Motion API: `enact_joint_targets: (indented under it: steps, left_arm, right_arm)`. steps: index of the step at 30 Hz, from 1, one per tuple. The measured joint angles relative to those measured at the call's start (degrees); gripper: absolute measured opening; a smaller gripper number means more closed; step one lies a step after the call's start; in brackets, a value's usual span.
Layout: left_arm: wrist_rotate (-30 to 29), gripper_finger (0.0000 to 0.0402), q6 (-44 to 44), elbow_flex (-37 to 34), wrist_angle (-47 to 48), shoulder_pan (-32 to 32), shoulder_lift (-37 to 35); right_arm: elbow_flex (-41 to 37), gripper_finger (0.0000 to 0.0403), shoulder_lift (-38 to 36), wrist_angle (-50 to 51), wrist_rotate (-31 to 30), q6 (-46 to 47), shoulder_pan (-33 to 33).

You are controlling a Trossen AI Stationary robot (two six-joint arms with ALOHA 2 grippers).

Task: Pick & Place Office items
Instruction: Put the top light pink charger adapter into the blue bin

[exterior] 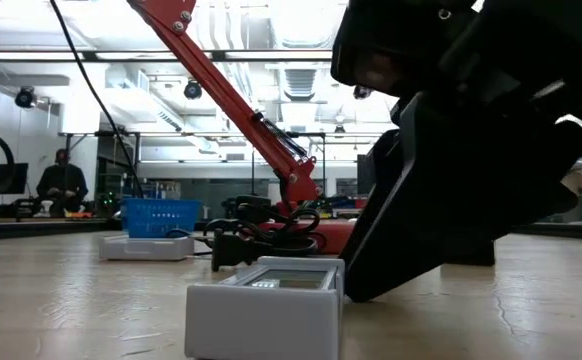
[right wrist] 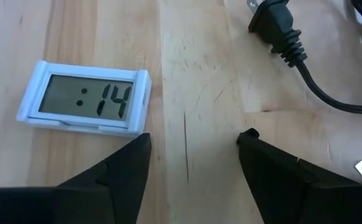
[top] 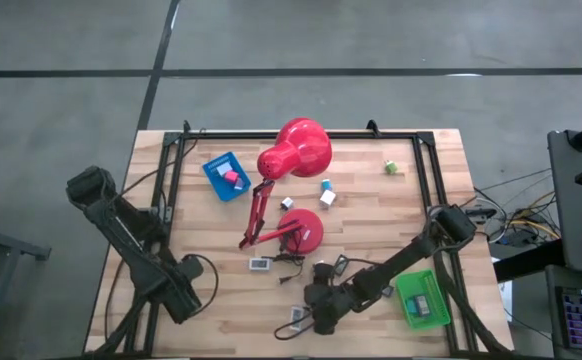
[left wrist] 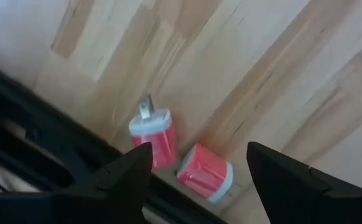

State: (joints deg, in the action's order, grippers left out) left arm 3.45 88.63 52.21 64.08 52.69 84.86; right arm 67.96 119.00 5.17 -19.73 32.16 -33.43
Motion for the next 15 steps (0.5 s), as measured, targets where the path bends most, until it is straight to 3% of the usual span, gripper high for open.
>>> enact_joint_targets:
  steps: [15]
  left_arm:
    - [3.41,0.0267,5.08,-5.09,-2.81,-0.02,0.0]
  right_arm:
    - [-0.58,0.0242,0.0,-0.09,0.52,-4.2,-0.11]
